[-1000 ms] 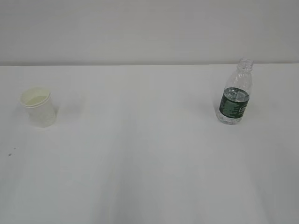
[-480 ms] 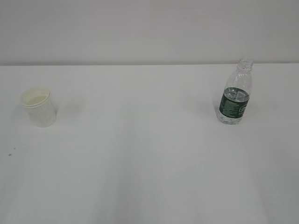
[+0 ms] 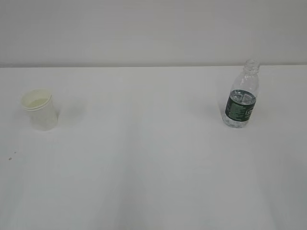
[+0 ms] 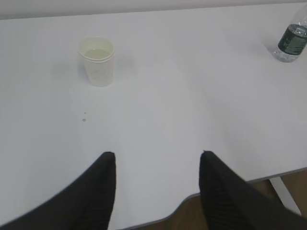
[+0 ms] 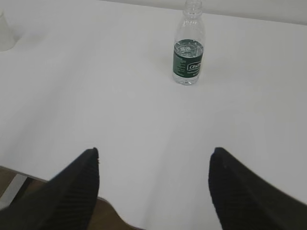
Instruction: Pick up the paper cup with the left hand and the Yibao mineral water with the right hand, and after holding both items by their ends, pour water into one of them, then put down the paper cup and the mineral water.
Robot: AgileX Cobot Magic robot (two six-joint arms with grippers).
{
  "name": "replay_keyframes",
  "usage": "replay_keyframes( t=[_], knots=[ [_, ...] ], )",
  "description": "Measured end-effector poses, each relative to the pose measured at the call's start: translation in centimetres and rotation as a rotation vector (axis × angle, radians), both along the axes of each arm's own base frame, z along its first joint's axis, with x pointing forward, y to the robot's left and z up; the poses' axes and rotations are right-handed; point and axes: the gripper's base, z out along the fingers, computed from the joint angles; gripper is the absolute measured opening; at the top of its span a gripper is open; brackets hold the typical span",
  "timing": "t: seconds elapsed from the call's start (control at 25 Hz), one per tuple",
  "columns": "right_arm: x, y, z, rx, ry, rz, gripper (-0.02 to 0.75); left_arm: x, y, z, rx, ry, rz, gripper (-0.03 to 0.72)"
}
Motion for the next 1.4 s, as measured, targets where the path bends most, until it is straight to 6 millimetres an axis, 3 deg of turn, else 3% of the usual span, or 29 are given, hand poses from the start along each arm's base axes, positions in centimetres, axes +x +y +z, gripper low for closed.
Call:
replay_keyframes(
  t=[0.6, 1.4],
  knots=[
    [0.9, -0.5, -2.7, -0.055, 0.087, -0.056, 0.538, -0.1, 0.9, -0.5, 0.083, 0.041, 0.068, 0.394],
    [1.1, -1.6, -2.7, -0.076, 0.082, -0.197, 0.538, 0.5, 1.6, -2.0, 0.106, 0.096, 0.149, 0.394]
  ],
)
